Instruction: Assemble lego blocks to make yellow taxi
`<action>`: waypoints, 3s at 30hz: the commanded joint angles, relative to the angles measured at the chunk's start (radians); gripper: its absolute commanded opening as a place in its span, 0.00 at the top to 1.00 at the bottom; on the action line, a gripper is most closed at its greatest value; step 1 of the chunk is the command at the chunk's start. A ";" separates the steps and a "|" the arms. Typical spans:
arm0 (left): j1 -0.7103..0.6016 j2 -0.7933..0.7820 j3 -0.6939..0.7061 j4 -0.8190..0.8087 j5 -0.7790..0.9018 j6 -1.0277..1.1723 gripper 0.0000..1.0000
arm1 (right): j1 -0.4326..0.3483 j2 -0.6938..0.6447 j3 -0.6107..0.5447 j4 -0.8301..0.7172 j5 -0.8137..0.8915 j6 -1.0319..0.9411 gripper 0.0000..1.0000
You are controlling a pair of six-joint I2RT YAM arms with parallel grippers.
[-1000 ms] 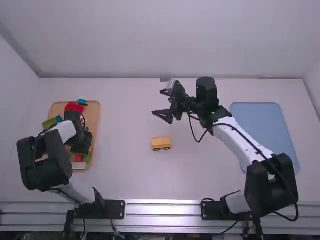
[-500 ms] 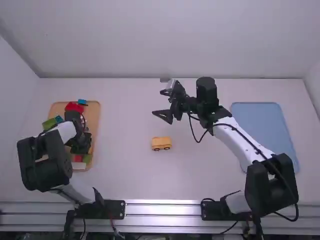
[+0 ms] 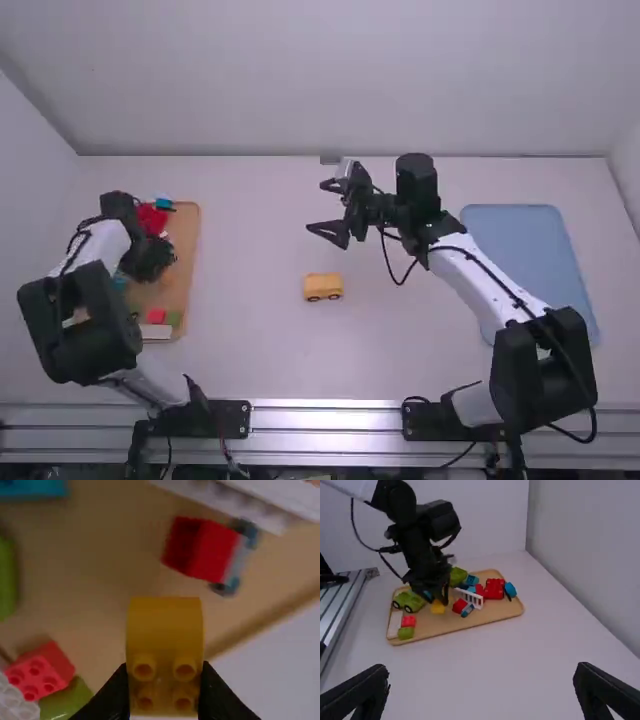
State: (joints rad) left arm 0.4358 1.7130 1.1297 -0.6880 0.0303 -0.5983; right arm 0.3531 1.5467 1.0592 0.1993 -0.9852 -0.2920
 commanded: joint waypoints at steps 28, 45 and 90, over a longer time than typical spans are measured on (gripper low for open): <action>-0.575 -0.005 0.052 -0.195 0.296 1.733 0.82 | -0.132 0.008 0.035 0.003 -0.069 -0.011 0.01; -0.656 -0.005 -0.161 0.080 0.251 1.846 0.73 | -0.130 0.008 0.034 0.002 -0.069 -0.011 0.01; -0.389 -0.157 -0.393 0.314 0.793 1.962 0.01 | -0.129 0.008 0.034 -0.018 0.141 -0.006 0.01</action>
State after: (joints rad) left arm 0.0521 1.5612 0.7628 -0.3756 0.7498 1.3727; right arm 0.2226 1.5467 1.0592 0.1959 -0.8810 -0.3016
